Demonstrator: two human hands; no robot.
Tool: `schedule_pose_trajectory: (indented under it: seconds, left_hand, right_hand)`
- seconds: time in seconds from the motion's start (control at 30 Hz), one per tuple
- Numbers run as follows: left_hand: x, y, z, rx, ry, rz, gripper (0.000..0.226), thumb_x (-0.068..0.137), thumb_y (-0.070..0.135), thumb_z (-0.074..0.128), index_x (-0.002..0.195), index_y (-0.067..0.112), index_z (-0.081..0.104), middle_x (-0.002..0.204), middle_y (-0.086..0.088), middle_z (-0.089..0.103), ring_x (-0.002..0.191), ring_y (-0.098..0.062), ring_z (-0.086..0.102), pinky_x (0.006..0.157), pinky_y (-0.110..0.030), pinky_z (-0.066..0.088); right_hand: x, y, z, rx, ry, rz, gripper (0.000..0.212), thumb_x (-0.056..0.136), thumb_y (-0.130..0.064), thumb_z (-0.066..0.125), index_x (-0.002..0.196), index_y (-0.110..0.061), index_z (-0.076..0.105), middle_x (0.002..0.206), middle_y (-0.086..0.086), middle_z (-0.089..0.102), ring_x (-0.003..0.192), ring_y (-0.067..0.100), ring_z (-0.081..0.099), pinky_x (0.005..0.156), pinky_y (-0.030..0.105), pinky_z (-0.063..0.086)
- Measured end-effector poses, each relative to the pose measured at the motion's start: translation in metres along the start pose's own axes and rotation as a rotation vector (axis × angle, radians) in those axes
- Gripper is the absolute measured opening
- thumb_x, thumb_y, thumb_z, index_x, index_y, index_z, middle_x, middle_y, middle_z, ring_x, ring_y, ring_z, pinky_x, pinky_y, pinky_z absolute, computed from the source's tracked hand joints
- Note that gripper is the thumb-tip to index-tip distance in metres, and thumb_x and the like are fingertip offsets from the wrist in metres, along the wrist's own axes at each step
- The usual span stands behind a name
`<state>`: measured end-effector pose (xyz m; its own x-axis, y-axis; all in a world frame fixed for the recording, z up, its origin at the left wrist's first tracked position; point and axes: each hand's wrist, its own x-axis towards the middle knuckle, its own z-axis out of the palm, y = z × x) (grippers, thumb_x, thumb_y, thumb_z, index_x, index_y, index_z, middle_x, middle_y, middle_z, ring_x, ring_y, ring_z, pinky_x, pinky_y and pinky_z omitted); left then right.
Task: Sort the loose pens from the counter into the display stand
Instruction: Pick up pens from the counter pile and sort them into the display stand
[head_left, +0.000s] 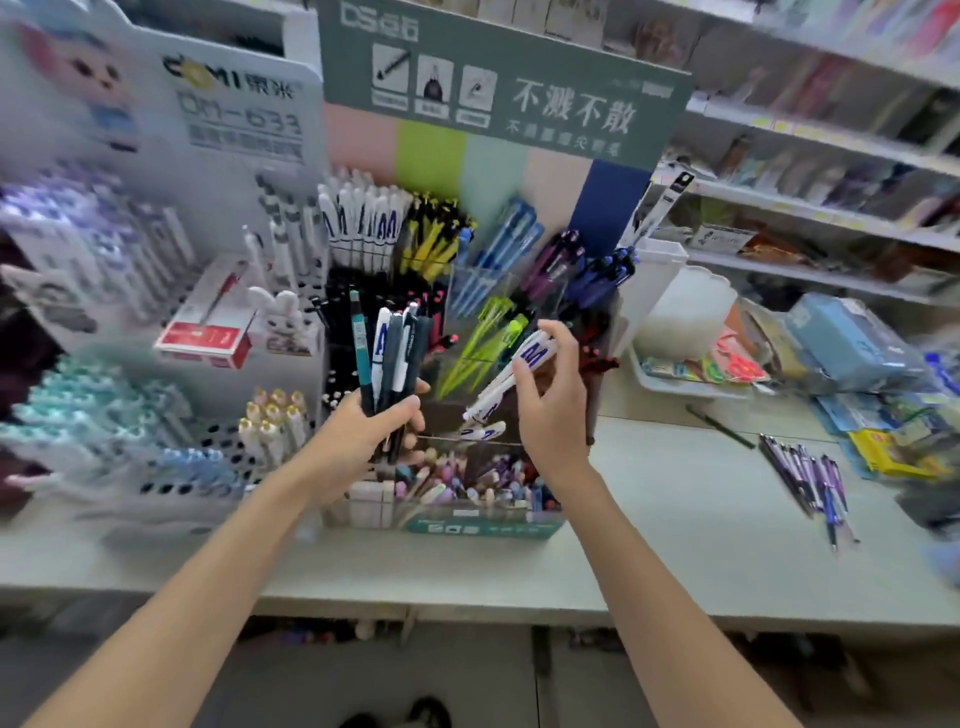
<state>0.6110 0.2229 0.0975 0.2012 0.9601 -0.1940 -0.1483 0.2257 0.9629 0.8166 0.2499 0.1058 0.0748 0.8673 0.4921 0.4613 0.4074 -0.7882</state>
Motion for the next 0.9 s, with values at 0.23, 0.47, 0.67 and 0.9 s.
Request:
schedule_pose_trajectory:
  seconds: [0.23,0.47,0.67,0.9]
  left_hand:
    - [-0.008,-0.005,-0.009,0.105,-0.130,-0.003,0.023,0.101,0.018,0.050,0.123,0.019,0.058,0.079,-0.007,0.052,0.064,-0.015,0.049,0.060,-0.027,0.049]
    - [-0.008,-0.004,-0.002,0.095,-0.171,-0.022,0.024,0.100,0.020,0.051,0.121,0.013,0.060,0.076,-0.005,0.050,0.058,-0.010,0.043,0.052,-0.021,0.041]
    - [-0.004,0.005,0.009,0.144,-0.243,-0.051,0.038,0.100,0.028,0.049,0.125,0.000,0.053,0.079,-0.003,0.056,0.063,-0.011,0.045,0.054,-0.022,0.040]
    - [-0.004,0.004,0.009,-0.049,-0.315,-0.095,0.051,0.090,0.038,0.059,0.129,0.005,0.053,0.109,-0.019,0.060,0.067,-0.012,0.048,0.049,-0.018,0.043]
  right_hand:
    - [-0.027,0.055,0.034,-0.365,-0.158,-0.125,0.023,0.090,-0.002,0.064,0.112,-0.004,0.062,0.095,0.010,0.064,0.092,0.027,0.054,0.091,0.035,0.050]
    - [-0.026,0.037,0.017,-0.416,-0.135,-0.204,0.038,0.096,-0.030,0.049,0.124,-0.009,0.063,0.118,0.004,0.063,0.110,0.017,0.051,0.097,0.031,0.039]
    - [0.020,-0.047,-0.009,0.125,-0.351,0.184,0.052,0.092,-0.038,0.064,0.140,-0.028,0.046,0.120,-0.007,0.061,0.108,0.011,0.058,0.093,0.022,0.048]
    - [0.028,-0.044,-0.019,0.101,-0.407,0.170,0.028,0.091,-0.010,0.066,0.117,-0.019,0.068,0.111,-0.001,0.068,0.107,0.014,0.063,0.100,0.037,0.049]
